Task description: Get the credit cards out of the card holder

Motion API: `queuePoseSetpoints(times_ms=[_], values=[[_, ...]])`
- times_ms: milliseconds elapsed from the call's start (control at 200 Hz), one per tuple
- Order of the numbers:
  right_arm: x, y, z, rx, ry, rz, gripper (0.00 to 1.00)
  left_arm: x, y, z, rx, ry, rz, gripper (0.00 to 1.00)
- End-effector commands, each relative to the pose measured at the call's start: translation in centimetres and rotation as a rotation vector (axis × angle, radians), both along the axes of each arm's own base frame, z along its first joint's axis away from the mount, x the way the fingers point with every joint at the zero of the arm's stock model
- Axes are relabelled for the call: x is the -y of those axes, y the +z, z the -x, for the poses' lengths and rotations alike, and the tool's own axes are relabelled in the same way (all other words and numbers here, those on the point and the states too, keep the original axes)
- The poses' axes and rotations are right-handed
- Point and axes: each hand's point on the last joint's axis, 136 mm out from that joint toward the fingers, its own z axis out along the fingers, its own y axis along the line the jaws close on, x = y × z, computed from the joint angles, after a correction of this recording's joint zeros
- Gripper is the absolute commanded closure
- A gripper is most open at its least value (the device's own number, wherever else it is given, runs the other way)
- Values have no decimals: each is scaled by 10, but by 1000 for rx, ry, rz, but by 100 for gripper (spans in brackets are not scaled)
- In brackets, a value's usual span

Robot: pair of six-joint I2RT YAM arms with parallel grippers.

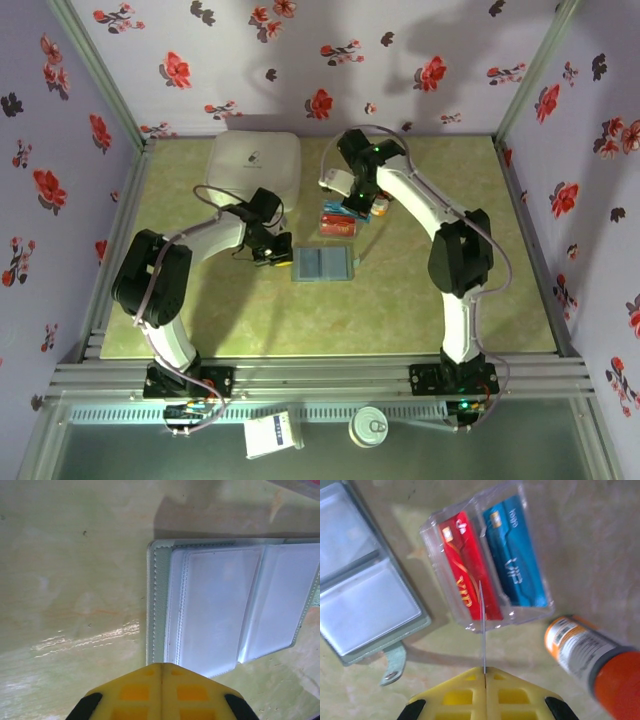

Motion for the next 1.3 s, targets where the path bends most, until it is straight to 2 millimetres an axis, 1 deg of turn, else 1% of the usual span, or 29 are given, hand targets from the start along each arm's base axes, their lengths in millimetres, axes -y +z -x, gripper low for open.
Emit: queuePoseSetpoints(times_ms=[0, 105, 255, 370, 505, 655, 810, 865, 920, 1030, 1140, 1245, 1295], values=[[-5, 5, -4, -23, 95, -9, 100, -6, 3, -1, 14, 1, -12, 100], [-12, 5, -12, -38, 122, -16, 100, -5, 4, -4, 18, 2, -12, 100], [-18, -1, -25, -62, 140, -22, 100, -3, 3, -8, 14, -5, -12, 100], [-20, -8, -36, -48, 157, -10, 100, -7, 2, -9, 12, -2, -19, 100], [-24, -16, -41, -51, 177, -16, 100, -12, 0, -9, 1, 6, -23, 100], [-26, -25, -44, -60, 181, -19, 100, -12, 0, -12, -1, 8, -21, 100], [-30, -32, -43, -78, 180, -36, 90, -12, -2, -12, -4, 13, -21, 100], [-30, -34, -45, -76, 171, -34, 83, -12, -2, -12, -6, 12, -21, 100], [-28, -34, -46, -72, 163, -27, 78, -12, -3, -11, -9, 9, -21, 100], [-25, -30, -49, -57, 136, -20, 76, -12, -1, -12, -7, 11, -20, 100], [-27, -17, -55, -14, 85, -51, 75, -11, 0, -13, -7, 11, -15, 100], [-29, -4, -64, 49, -12, -105, 74, -10, 3, -13, 7, 20, -3, 100], [-30, -1, -66, 69, -71, -137, 74, -9, 4, -13, 12, 22, 2, 100]])
